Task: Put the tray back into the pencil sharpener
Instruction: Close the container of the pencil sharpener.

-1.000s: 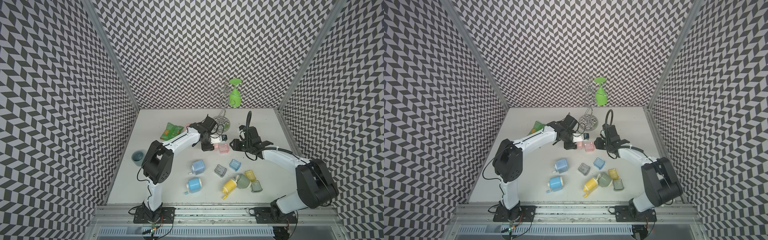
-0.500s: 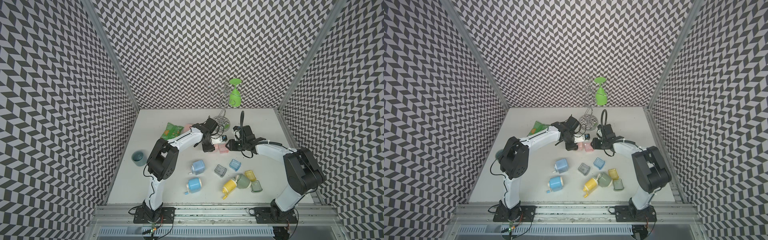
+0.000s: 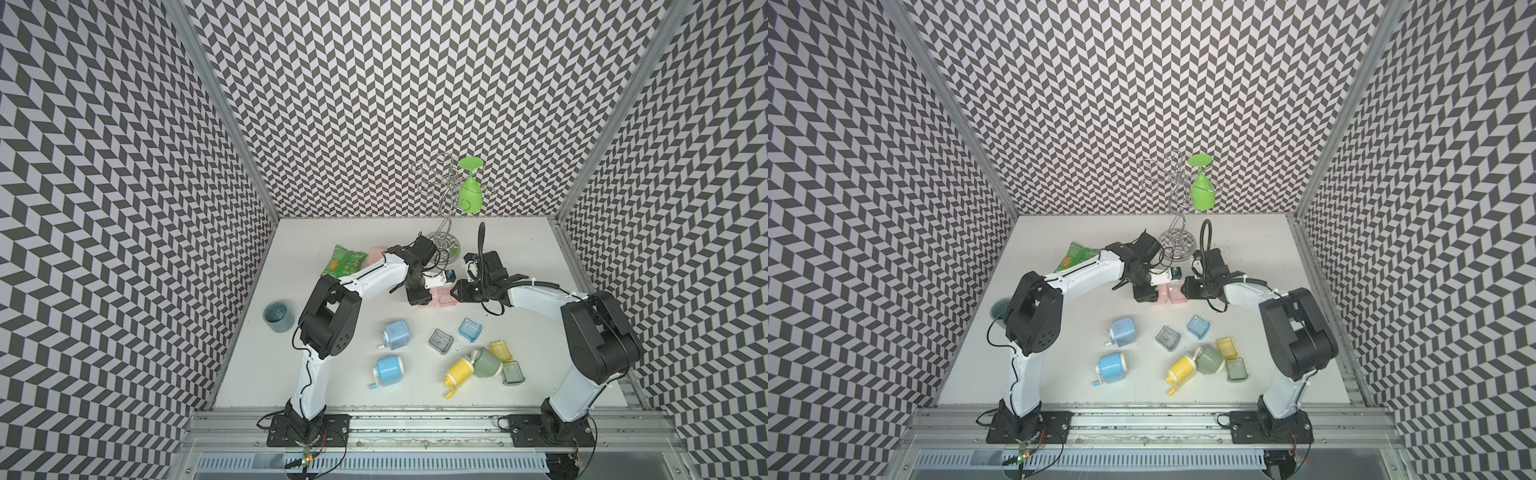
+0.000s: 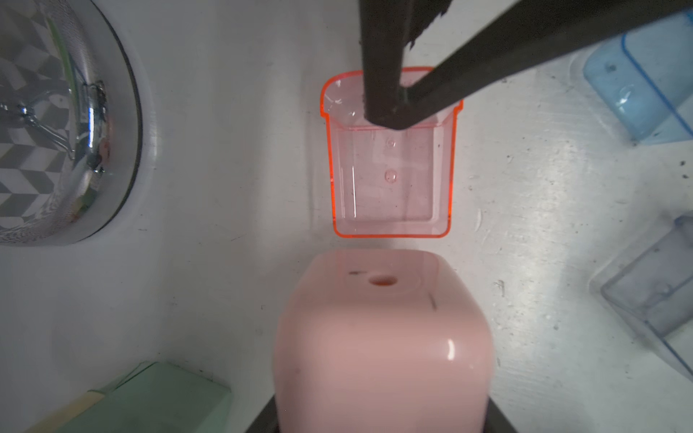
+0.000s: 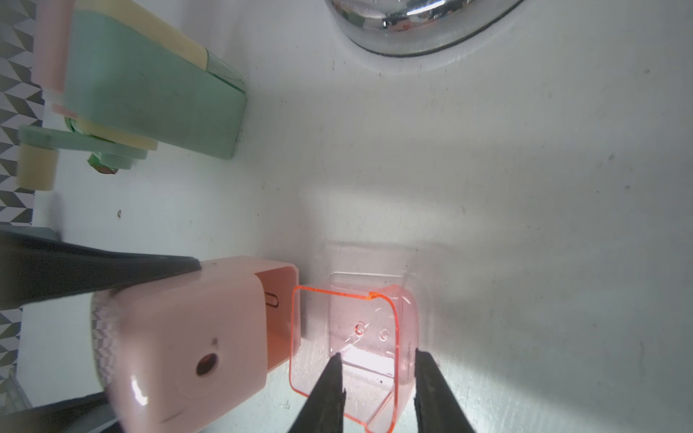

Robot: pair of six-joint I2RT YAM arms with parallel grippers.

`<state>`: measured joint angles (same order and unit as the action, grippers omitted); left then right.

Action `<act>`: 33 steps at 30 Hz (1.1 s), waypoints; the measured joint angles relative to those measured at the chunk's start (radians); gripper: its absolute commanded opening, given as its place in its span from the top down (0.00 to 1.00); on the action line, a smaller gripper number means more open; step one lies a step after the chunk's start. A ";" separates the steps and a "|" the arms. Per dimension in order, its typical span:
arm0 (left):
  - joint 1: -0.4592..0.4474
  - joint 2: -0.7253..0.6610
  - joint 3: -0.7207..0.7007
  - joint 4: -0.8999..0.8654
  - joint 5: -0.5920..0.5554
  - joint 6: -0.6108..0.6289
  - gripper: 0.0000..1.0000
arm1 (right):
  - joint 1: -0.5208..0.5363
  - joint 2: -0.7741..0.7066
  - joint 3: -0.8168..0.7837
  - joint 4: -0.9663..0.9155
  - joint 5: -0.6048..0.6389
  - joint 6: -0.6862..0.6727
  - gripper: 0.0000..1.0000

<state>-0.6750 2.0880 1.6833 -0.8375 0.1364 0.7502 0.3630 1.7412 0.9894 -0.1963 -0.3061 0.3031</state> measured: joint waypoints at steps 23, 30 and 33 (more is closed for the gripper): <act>0.000 0.007 0.009 -0.011 0.014 -0.011 0.55 | 0.008 0.034 -0.016 0.077 -0.099 -0.013 0.78; 0.001 0.007 0.010 -0.025 0.007 -0.013 0.55 | 0.007 0.034 -0.035 0.115 -0.135 -0.007 0.79; 0.001 0.008 0.012 -0.030 0.003 -0.015 0.55 | 0.007 0.034 -0.038 0.127 -0.150 -0.007 0.79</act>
<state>-0.6739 2.0956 1.6951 -0.8677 0.1394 0.7353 0.3698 1.7752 0.9512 -0.0696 -0.4561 0.2958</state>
